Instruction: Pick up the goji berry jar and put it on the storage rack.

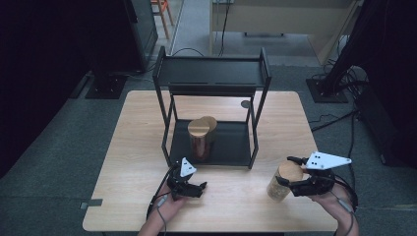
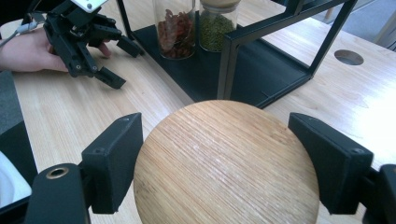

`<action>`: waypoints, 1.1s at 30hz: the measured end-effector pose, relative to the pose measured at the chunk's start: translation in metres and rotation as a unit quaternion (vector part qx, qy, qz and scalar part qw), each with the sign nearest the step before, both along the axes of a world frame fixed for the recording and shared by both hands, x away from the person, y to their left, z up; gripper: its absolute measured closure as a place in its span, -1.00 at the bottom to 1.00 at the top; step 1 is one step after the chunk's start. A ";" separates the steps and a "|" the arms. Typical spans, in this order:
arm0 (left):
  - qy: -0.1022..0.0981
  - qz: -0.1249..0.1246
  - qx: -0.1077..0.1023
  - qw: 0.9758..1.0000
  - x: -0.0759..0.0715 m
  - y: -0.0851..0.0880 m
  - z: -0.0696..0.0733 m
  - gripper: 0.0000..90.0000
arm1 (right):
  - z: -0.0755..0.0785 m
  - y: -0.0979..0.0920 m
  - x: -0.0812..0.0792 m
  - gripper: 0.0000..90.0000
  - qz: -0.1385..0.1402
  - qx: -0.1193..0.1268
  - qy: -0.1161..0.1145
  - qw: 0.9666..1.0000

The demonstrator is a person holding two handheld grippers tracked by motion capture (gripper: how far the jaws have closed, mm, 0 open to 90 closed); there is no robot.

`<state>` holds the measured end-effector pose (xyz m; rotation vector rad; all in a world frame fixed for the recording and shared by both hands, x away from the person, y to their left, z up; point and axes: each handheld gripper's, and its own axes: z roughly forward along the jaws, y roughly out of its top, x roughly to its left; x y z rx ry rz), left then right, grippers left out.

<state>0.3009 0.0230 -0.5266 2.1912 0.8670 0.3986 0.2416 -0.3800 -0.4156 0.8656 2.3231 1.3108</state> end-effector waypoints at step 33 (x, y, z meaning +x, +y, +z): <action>0.000 0.000 0.000 1.000 0.000 0.000 0.000 -0.77 | -0.022 -0.004 0.007 -0.55 0.020 -0.023 0.031 0.999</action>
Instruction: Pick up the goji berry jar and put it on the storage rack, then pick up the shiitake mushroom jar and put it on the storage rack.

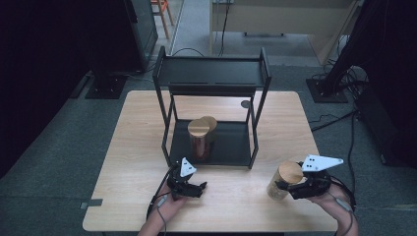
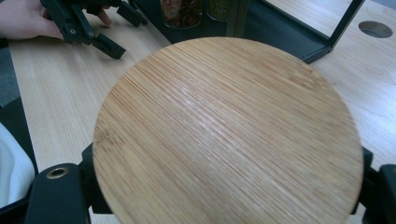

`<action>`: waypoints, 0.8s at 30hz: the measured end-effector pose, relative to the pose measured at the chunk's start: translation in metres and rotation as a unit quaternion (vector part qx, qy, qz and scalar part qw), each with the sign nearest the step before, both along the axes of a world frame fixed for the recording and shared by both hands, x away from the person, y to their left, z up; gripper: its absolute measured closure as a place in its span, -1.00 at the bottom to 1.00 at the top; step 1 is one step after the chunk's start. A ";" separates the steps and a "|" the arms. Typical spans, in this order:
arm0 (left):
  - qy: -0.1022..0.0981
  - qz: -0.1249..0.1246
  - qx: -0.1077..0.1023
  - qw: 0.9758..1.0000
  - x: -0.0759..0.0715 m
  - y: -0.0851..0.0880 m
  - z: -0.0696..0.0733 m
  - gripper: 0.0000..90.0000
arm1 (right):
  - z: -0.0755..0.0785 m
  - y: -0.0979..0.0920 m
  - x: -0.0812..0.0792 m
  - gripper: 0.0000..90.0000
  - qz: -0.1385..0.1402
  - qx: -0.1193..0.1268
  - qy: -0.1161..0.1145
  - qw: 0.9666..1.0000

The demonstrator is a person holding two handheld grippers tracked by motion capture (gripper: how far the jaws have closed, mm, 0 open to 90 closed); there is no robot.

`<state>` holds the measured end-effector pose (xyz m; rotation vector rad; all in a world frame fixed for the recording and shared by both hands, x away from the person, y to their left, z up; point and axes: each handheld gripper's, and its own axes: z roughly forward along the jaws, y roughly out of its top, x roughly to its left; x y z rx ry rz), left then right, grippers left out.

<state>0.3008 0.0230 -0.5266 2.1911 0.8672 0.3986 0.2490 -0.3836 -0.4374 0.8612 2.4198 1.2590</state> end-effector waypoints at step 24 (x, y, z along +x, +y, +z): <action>0.000 0.000 0.000 1.000 0.000 0.000 0.000 -0.77 | 0.000 0.000 0.001 -0.46 -0.002 0.016 -0.002 1.000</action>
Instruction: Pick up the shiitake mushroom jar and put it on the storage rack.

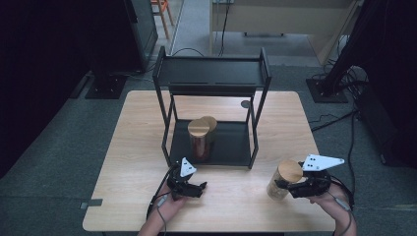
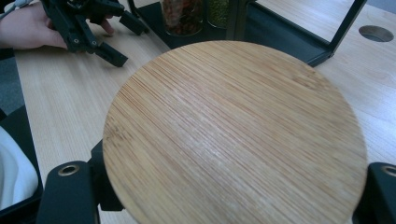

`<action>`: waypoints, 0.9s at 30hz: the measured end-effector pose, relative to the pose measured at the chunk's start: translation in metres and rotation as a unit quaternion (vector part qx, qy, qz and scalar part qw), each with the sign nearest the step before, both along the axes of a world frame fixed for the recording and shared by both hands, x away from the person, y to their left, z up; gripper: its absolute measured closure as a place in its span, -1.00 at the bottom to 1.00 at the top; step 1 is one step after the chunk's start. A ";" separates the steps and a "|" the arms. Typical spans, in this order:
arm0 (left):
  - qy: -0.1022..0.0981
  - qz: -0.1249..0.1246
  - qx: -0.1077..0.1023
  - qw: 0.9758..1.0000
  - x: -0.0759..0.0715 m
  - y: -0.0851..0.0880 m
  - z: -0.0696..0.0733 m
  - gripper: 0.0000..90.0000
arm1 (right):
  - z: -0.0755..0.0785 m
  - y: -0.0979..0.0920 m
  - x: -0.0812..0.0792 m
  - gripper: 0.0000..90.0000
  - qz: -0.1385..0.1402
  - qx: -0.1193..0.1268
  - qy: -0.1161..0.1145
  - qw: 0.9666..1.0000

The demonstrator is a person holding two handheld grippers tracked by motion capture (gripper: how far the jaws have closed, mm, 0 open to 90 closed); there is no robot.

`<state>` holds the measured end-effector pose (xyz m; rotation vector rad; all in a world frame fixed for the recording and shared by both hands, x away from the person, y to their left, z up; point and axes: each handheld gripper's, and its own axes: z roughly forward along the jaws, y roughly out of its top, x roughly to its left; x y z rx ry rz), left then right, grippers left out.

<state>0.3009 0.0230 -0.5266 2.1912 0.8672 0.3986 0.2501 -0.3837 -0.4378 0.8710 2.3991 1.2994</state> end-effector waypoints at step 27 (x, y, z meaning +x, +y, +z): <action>0.000 0.000 0.000 1.000 0.000 0.000 0.000 -0.77 | 0.013 0.023 -0.001 -0.45 -0.008 -0.002 -0.014 1.000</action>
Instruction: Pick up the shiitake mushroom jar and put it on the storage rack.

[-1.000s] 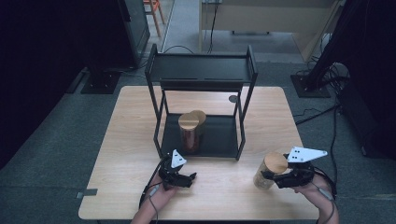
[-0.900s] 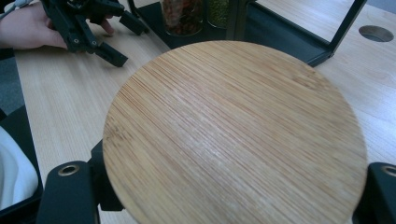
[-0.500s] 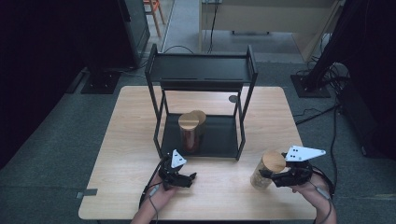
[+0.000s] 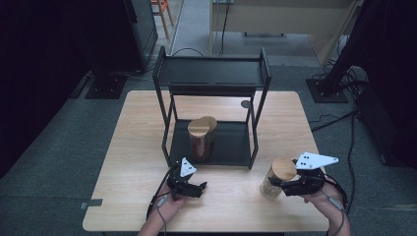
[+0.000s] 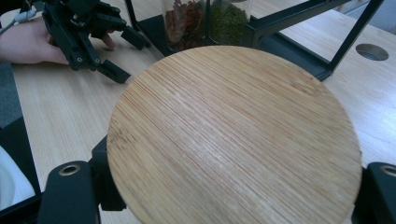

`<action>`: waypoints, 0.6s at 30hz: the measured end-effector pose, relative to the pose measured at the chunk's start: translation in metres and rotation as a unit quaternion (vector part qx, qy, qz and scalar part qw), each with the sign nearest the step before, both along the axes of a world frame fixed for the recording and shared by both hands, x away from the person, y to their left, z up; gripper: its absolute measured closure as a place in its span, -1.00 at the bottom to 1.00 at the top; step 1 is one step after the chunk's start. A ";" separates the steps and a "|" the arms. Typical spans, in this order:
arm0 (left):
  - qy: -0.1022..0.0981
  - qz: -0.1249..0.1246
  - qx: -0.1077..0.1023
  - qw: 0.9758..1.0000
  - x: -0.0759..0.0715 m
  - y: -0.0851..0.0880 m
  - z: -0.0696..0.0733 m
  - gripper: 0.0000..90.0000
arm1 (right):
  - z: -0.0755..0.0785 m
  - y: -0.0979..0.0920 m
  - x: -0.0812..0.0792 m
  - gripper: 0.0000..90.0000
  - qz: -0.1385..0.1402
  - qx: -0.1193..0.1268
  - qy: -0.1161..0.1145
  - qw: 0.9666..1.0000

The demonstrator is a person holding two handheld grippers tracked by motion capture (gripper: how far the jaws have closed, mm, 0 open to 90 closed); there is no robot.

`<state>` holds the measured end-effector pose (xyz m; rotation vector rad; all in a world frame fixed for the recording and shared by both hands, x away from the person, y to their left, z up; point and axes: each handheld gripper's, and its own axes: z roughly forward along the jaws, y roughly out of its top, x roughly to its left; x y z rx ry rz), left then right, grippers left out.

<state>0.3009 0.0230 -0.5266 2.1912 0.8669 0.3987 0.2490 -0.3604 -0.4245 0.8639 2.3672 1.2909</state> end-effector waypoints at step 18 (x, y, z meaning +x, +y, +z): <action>0.001 0.000 -0.001 1.000 0.000 0.000 0.000 -0.77 | 0.001 0.015 0.006 -0.45 -0.032 0.007 -0.005 0.999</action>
